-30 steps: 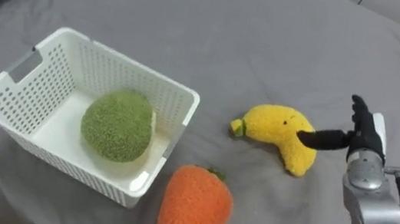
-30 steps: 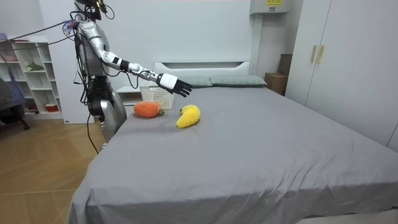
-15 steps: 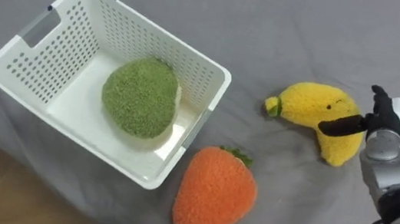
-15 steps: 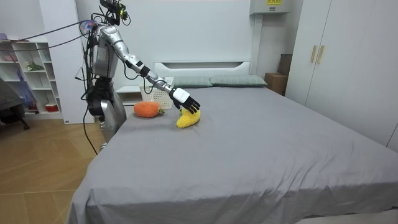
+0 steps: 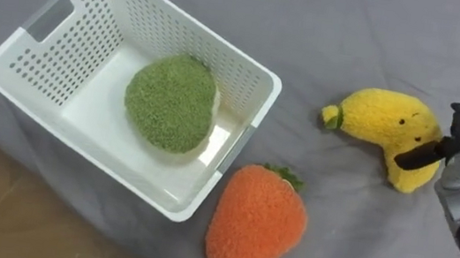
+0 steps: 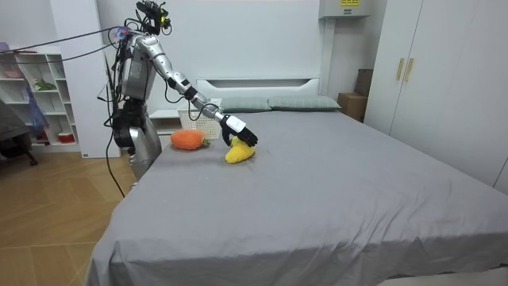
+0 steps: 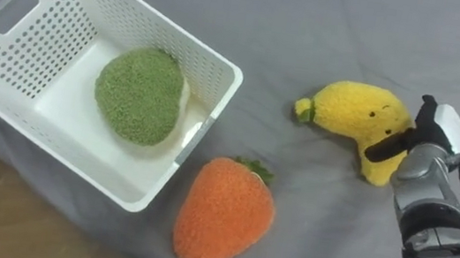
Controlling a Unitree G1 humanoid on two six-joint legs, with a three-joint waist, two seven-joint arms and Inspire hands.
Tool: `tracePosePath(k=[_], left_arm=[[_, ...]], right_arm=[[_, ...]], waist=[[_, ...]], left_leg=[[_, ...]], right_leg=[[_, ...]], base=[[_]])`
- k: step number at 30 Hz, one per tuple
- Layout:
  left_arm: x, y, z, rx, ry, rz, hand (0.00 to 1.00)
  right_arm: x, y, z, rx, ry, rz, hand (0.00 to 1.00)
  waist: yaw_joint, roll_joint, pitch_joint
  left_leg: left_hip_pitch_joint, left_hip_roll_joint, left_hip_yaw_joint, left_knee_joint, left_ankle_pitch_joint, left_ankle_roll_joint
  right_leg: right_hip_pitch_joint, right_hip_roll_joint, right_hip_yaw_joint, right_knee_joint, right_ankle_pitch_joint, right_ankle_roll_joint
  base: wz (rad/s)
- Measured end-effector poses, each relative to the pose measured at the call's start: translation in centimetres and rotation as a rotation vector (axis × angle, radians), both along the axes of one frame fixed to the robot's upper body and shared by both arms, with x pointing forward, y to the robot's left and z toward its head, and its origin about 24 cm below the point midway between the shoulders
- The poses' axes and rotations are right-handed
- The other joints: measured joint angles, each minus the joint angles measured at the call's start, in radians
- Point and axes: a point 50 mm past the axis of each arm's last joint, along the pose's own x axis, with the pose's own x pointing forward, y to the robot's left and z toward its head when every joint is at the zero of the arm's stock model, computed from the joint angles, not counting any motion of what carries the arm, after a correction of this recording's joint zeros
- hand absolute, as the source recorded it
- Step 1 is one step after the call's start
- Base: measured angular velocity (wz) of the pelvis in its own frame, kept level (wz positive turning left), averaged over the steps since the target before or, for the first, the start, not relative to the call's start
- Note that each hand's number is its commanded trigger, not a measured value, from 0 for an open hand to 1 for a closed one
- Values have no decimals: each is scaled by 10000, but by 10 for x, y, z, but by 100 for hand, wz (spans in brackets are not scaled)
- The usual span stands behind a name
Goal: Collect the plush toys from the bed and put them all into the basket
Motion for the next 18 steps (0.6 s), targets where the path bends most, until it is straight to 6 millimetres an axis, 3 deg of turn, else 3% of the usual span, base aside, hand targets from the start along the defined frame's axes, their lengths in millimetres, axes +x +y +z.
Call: tracePosePath(k=[10,11,12,18], left_arm=[[1,-1,0,-54,8,-71,0],[0,-2,0,-55,13,-76,0],[0,-2,0,-54,17,-81,0],[1,-2,0,-143,0,-11,0]], right_arm=[[0,0,-1,-21,147,86,0],[-1,0,-2,-15,175,73,19],[-2,-1,-2,-15,226,35,100],[0,-2,0,-49,182,-102,100]], waist=[[64,6,67],[65,8,68],[81,10,69],[138,65,106]], left_leg=[[-146,-9,-49,12,3,-2],[-180,-9,-50,18,3,-2],[-201,-8,-58,24,3,-2],[-232,-17,-79,23,3,-2]], right_leg=[[-136,0,2,14,-6,-2],[-169,0,2,21,-6,-2],[-206,-1,3,53,-8,-1],[-273,-18,27,144,-54,7]], base=[[2],[0],[0],[0]])
